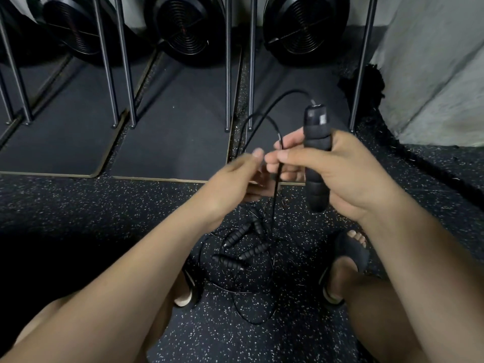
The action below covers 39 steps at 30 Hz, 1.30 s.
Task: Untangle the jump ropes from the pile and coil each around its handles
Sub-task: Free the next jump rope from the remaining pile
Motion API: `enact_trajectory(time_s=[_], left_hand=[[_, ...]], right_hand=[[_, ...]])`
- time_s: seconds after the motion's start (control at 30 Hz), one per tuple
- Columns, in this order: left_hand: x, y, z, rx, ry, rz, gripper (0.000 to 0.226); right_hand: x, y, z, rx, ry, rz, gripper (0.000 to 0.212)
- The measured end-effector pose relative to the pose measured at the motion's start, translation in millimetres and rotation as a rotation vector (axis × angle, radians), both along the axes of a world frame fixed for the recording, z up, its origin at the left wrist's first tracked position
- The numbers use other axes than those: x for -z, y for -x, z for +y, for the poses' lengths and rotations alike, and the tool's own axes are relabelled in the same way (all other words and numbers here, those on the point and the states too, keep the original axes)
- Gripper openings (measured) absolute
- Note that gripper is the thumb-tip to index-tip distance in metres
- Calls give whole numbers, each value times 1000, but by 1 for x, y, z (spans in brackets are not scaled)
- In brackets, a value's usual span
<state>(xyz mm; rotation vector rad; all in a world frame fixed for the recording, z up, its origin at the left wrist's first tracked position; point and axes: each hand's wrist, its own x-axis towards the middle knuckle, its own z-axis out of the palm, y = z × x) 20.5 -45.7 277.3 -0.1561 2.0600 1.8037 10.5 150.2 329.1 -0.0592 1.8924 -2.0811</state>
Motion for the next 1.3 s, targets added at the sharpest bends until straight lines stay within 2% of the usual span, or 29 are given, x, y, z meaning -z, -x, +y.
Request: enact_trajectory(time_s=[0.07, 0.2, 0.37, 0.5, 0.6, 0.67, 0.8, 0.93, 1.07, 1.17, 1.3], left_hand=[[2, -8, 6, 186, 42, -25, 54], [8, -18, 15, 258, 78, -13, 39], [19, -20, 16, 391, 306, 170, 12], [20, -21, 18, 390, 347, 267, 21], [15, -19, 16, 347, 300, 306, 15], [11, -15, 12, 304, 245, 340, 15], [1, -5, 1, 197, 112, 384, 18], [-6, 0, -11, 45, -54, 370, 19], [-10, 7, -20, -68, -170, 327, 18], [-13, 9, -24, -149, -258, 286, 17], [-10, 13, -30, -250, -260, 251, 18]], right_hand=[[-3, 2, 3, 71, 88, -18, 26], [-11, 6, 13, 210, 226, -25, 13], [-12, 14, 27, 354, 335, -55, 11], [-7, 17, 31, 350, 348, -98, 17], [-1, 18, 30, 288, 194, -117, 21], [6, 17, 27, 223, 52, -128, 24], [17, 14, 21, 94, -110, -161, 24], [24, 8, 10, -69, -211, -181, 29], [23, 2, 3, -284, -365, -110, 32], [20, 0, -1, -283, -448, -59, 26], [19, -3, -8, -240, -394, -29, 19]])
